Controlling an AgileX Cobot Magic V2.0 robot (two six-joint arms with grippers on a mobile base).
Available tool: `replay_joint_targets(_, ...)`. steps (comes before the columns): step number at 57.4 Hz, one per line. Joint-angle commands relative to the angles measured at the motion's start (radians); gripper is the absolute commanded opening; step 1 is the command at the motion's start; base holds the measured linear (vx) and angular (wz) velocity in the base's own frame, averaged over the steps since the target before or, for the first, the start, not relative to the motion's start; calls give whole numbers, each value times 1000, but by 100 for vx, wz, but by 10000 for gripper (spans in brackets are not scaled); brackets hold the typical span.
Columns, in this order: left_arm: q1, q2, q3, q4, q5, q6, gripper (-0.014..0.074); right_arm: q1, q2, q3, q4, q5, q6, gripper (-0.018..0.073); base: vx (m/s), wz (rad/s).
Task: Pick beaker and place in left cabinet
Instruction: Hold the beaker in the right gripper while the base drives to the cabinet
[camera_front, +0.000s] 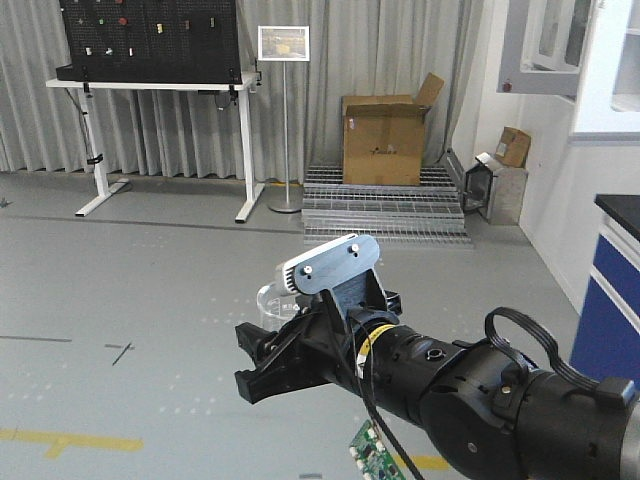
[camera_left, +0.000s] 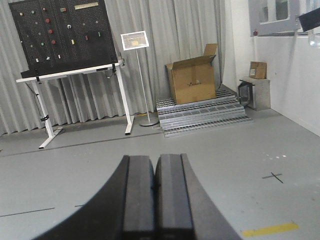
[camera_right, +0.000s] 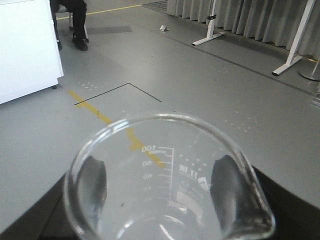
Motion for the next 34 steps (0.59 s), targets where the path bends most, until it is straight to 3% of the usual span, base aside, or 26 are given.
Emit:
replay_joint_targets(1,-1,-19,16,-3,-75,-3,1,-4,-45,-34,2,-87,-4,-9,80,1)
replay_joint_targets(34,-1,-19,16,-3,-75,-3,1,1,-45,-34,2,-86,-4,-9,79,-5)
